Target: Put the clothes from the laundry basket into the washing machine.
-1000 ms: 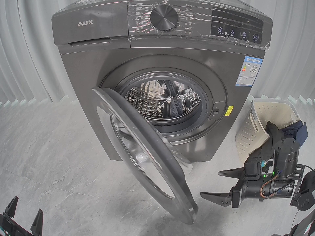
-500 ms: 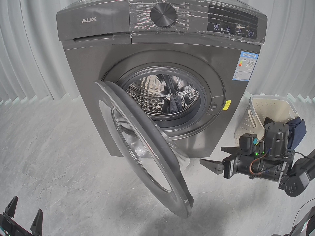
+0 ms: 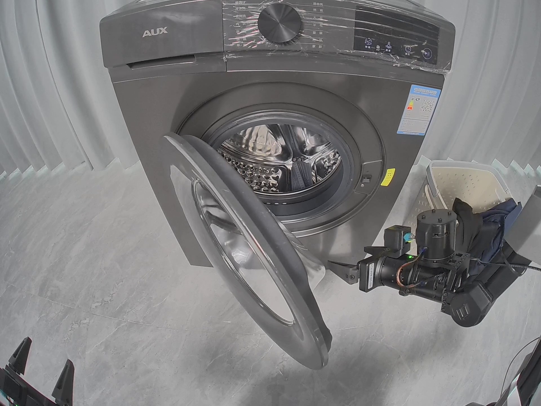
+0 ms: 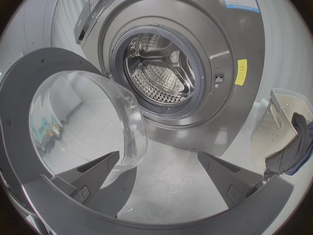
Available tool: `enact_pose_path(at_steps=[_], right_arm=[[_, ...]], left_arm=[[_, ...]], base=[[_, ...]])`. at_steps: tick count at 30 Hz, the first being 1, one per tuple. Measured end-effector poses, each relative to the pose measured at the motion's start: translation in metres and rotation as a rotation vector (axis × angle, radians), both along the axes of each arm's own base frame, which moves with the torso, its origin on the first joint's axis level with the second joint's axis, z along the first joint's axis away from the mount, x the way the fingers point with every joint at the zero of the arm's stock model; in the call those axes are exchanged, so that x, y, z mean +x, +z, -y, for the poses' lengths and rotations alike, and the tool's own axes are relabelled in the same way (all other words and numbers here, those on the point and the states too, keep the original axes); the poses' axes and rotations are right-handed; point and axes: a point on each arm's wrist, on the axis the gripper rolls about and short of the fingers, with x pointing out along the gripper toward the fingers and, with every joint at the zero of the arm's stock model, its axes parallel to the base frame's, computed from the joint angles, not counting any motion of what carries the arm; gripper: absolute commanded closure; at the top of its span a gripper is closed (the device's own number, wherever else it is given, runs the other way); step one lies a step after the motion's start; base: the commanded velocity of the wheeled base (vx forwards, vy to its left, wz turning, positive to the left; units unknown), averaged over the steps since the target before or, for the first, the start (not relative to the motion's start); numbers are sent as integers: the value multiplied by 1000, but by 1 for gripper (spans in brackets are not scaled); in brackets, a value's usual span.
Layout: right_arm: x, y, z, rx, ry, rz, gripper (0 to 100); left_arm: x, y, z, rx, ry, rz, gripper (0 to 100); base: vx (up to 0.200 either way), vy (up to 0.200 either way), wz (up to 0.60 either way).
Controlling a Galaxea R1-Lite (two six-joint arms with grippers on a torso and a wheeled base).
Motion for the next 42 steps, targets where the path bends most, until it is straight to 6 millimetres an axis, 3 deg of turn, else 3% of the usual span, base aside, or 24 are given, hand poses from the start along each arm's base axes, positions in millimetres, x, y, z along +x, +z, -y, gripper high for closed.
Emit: enact_pose_path(at_steps=[10, 22, 42], right_arm=[[-13, -8, -20, -13, 65, -20, 0], [-7, -8, -27, -12, 56, -3, 0], [-17, -28, -115, 43, 238, -19, 0]], left_arm=[[0, 0, 0, 0, 0, 0, 0], [0, 0, 0, 1, 0, 0, 0], [0, 0, 0, 3, 4, 0, 0]], base=[[0, 0, 0], [-100, 0, 0], [0, 0, 0]])
